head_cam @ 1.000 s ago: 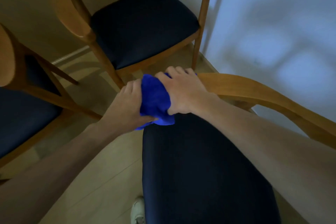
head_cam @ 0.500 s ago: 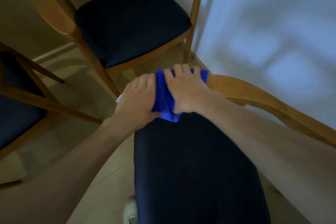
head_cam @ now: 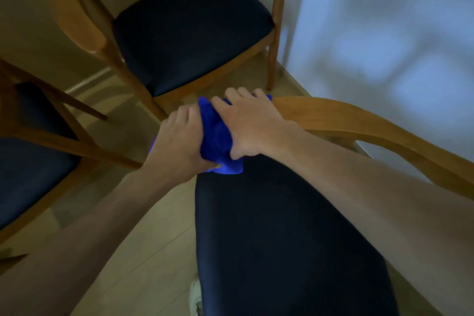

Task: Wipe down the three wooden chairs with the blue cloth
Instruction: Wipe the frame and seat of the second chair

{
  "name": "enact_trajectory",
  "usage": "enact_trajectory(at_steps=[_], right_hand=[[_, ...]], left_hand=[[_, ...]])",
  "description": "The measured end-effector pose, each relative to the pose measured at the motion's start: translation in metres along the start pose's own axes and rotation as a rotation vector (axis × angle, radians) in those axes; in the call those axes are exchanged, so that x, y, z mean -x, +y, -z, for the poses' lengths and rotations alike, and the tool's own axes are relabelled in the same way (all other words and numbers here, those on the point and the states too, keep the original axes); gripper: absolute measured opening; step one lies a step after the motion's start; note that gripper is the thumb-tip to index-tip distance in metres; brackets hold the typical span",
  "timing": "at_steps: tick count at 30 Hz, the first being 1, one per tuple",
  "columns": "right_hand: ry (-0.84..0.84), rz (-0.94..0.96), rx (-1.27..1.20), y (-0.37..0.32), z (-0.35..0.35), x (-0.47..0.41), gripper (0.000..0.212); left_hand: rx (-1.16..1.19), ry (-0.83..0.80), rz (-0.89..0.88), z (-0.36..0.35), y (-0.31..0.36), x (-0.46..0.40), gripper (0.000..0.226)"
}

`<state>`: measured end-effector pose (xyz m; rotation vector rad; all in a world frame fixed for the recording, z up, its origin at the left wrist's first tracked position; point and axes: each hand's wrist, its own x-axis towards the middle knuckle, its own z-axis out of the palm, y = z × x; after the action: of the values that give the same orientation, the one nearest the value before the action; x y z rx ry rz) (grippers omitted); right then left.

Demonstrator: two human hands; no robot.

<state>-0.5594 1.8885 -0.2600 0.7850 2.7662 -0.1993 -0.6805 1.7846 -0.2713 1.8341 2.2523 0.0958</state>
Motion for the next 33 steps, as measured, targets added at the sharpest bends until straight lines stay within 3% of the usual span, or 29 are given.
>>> enact_trajectory(at_steps=[4,10,14,18,20,23,27,33], right_hand=[[-0.050,-0.245,-0.032,0.079,-0.008,0.050,0.115],[-0.165,-0.649,-0.146,0.161,-0.032,0.158,0.083],[-0.177,-0.745,-0.084,0.164,-0.042,0.179,0.077],[-0.143,-0.647,-0.101,0.141,-0.027,0.128,0.081],[-0.142,-0.546,-0.044,0.119,-0.017,0.092,0.090],[-0.134,-0.400,0.066,0.080,-0.005,0.047,0.100],[-0.046,-0.205,0.112,0.021,0.001,0.004,0.098],[0.077,-0.028,0.089,-0.022,-0.005,-0.023,0.099]], left_hand=[[-0.245,-0.016,-0.181,-0.014,0.088,-0.060,0.105],[-0.240,0.081,-0.482,-0.050,0.228,-0.094,0.051],[-0.199,0.126,-0.569,-0.061,0.253,-0.089,0.044],[-0.149,0.107,-0.517,-0.048,0.195,-0.097,0.049],[-0.135,0.073,-0.455,-0.035,0.152,-0.094,0.063],[-0.108,0.037,-0.314,-0.020,0.091,-0.075,0.084],[-0.098,0.039,-0.095,-0.010,0.025,-0.040,0.098],[-0.076,0.057,0.124,0.003,-0.017,0.011,0.105]])
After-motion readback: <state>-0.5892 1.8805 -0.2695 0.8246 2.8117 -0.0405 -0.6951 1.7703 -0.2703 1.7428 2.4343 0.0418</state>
